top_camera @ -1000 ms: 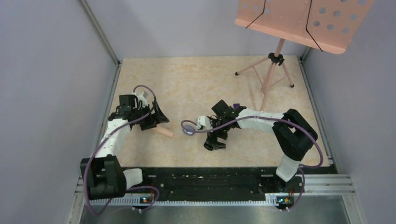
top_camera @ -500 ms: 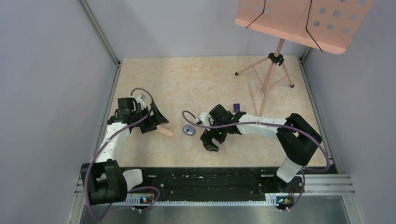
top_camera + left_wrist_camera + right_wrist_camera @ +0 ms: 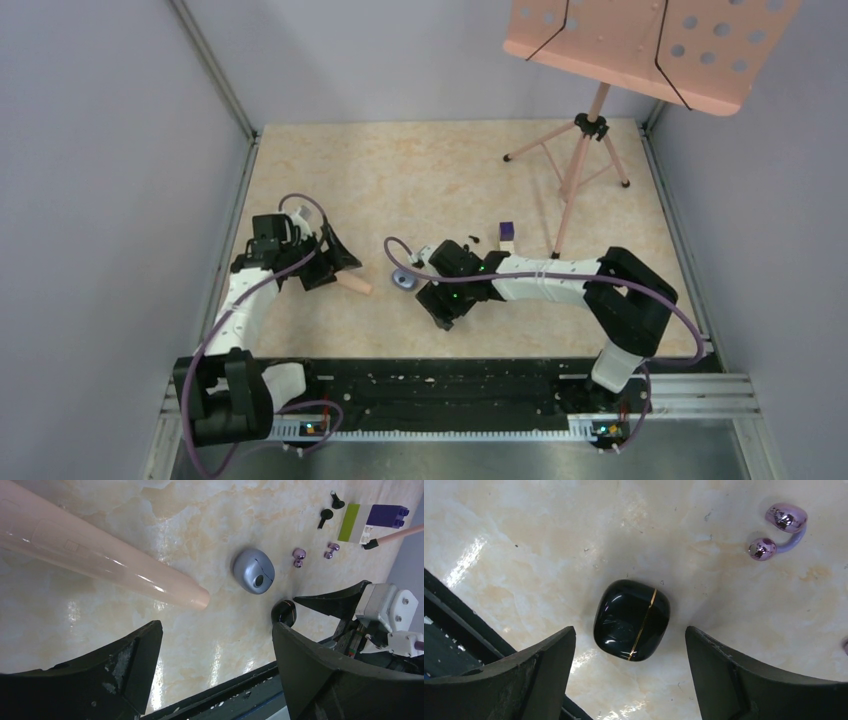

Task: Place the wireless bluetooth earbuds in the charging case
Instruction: Pick up the charging case at the center of the board.

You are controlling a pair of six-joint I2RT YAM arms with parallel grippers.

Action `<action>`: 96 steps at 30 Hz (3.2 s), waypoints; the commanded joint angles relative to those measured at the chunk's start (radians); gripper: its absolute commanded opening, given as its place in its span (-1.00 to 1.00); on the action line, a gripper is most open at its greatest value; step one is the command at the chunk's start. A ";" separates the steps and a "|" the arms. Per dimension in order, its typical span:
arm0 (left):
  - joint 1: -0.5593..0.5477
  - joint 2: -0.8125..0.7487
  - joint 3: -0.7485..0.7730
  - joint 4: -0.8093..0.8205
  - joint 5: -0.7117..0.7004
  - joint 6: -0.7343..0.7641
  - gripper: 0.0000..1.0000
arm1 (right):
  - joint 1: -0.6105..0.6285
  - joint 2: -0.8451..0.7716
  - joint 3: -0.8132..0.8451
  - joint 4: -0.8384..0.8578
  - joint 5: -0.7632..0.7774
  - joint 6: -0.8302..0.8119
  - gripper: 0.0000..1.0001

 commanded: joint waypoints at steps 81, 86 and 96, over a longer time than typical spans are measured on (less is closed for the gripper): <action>-0.495 0.287 0.410 0.205 0.482 0.514 -1.00 | -0.274 -0.422 0.163 -0.028 -0.306 -0.548 0.75; -0.495 0.229 0.381 0.055 0.512 0.861 -1.00 | -0.336 -0.413 0.245 -0.124 -0.510 -0.508 0.76; -0.495 0.134 0.342 -0.009 0.497 1.016 -1.00 | -0.337 -0.258 0.324 -0.093 -0.692 -0.569 0.66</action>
